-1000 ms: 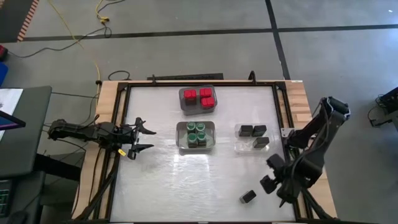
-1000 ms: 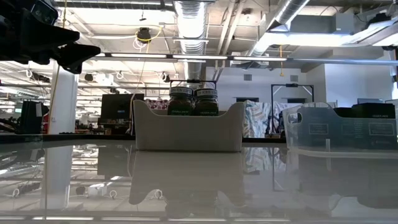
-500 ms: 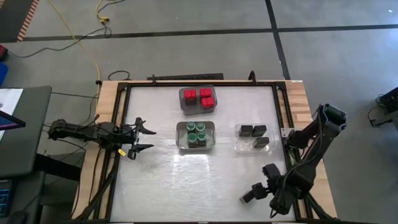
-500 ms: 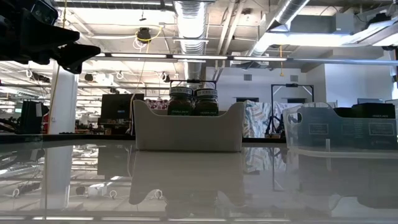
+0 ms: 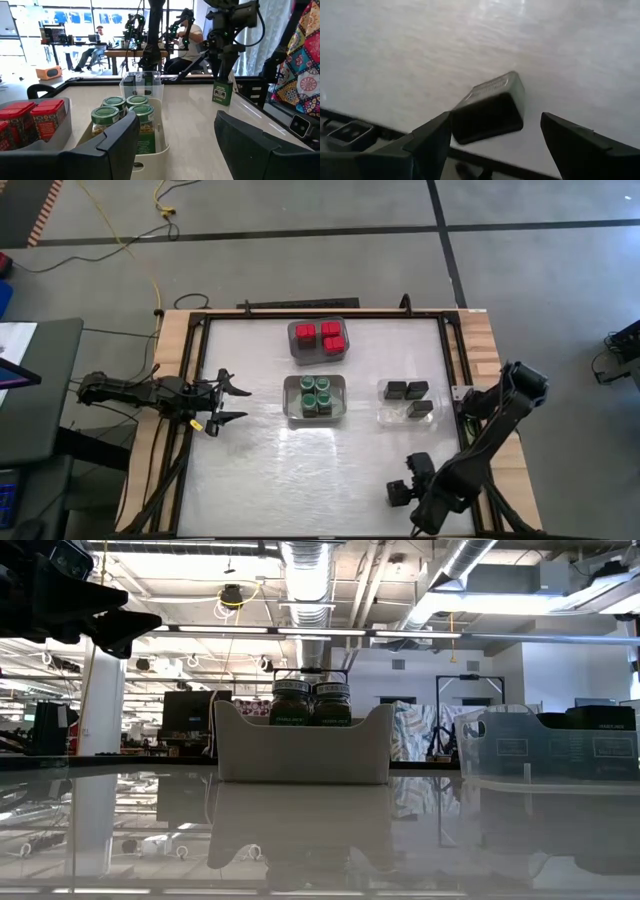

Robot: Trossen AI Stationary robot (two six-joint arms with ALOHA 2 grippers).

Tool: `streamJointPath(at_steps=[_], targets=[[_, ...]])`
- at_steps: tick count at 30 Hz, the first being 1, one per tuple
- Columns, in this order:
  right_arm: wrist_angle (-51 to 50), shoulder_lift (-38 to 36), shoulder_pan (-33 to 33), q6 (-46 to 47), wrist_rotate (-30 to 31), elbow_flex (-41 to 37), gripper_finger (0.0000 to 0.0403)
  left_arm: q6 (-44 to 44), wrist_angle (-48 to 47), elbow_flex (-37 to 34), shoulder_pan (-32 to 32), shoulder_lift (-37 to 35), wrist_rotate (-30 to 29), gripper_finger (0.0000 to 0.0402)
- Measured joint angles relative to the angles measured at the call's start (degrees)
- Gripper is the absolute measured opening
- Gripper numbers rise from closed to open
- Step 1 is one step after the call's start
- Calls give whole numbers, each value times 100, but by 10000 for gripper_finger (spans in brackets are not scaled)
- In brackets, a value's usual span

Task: Sort spices by type
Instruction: Put the black spice can into the transparent bin

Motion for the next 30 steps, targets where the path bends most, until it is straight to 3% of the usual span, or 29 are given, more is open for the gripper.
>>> streamJointPath(at_steps=[17, 22, 30], targets=[[-190, 103, -449, 77, -259, 104, 329, 2, 0, 2, 0, 0, 0, 247], [-378, 168, -426, 84, -633, 104, 329, 2, 0, 0, 0, 0, 2, 247], [-411, 298, -290, 70, -676, 104, 329, 2, 0, 1, 1, 0, 1, 247]])
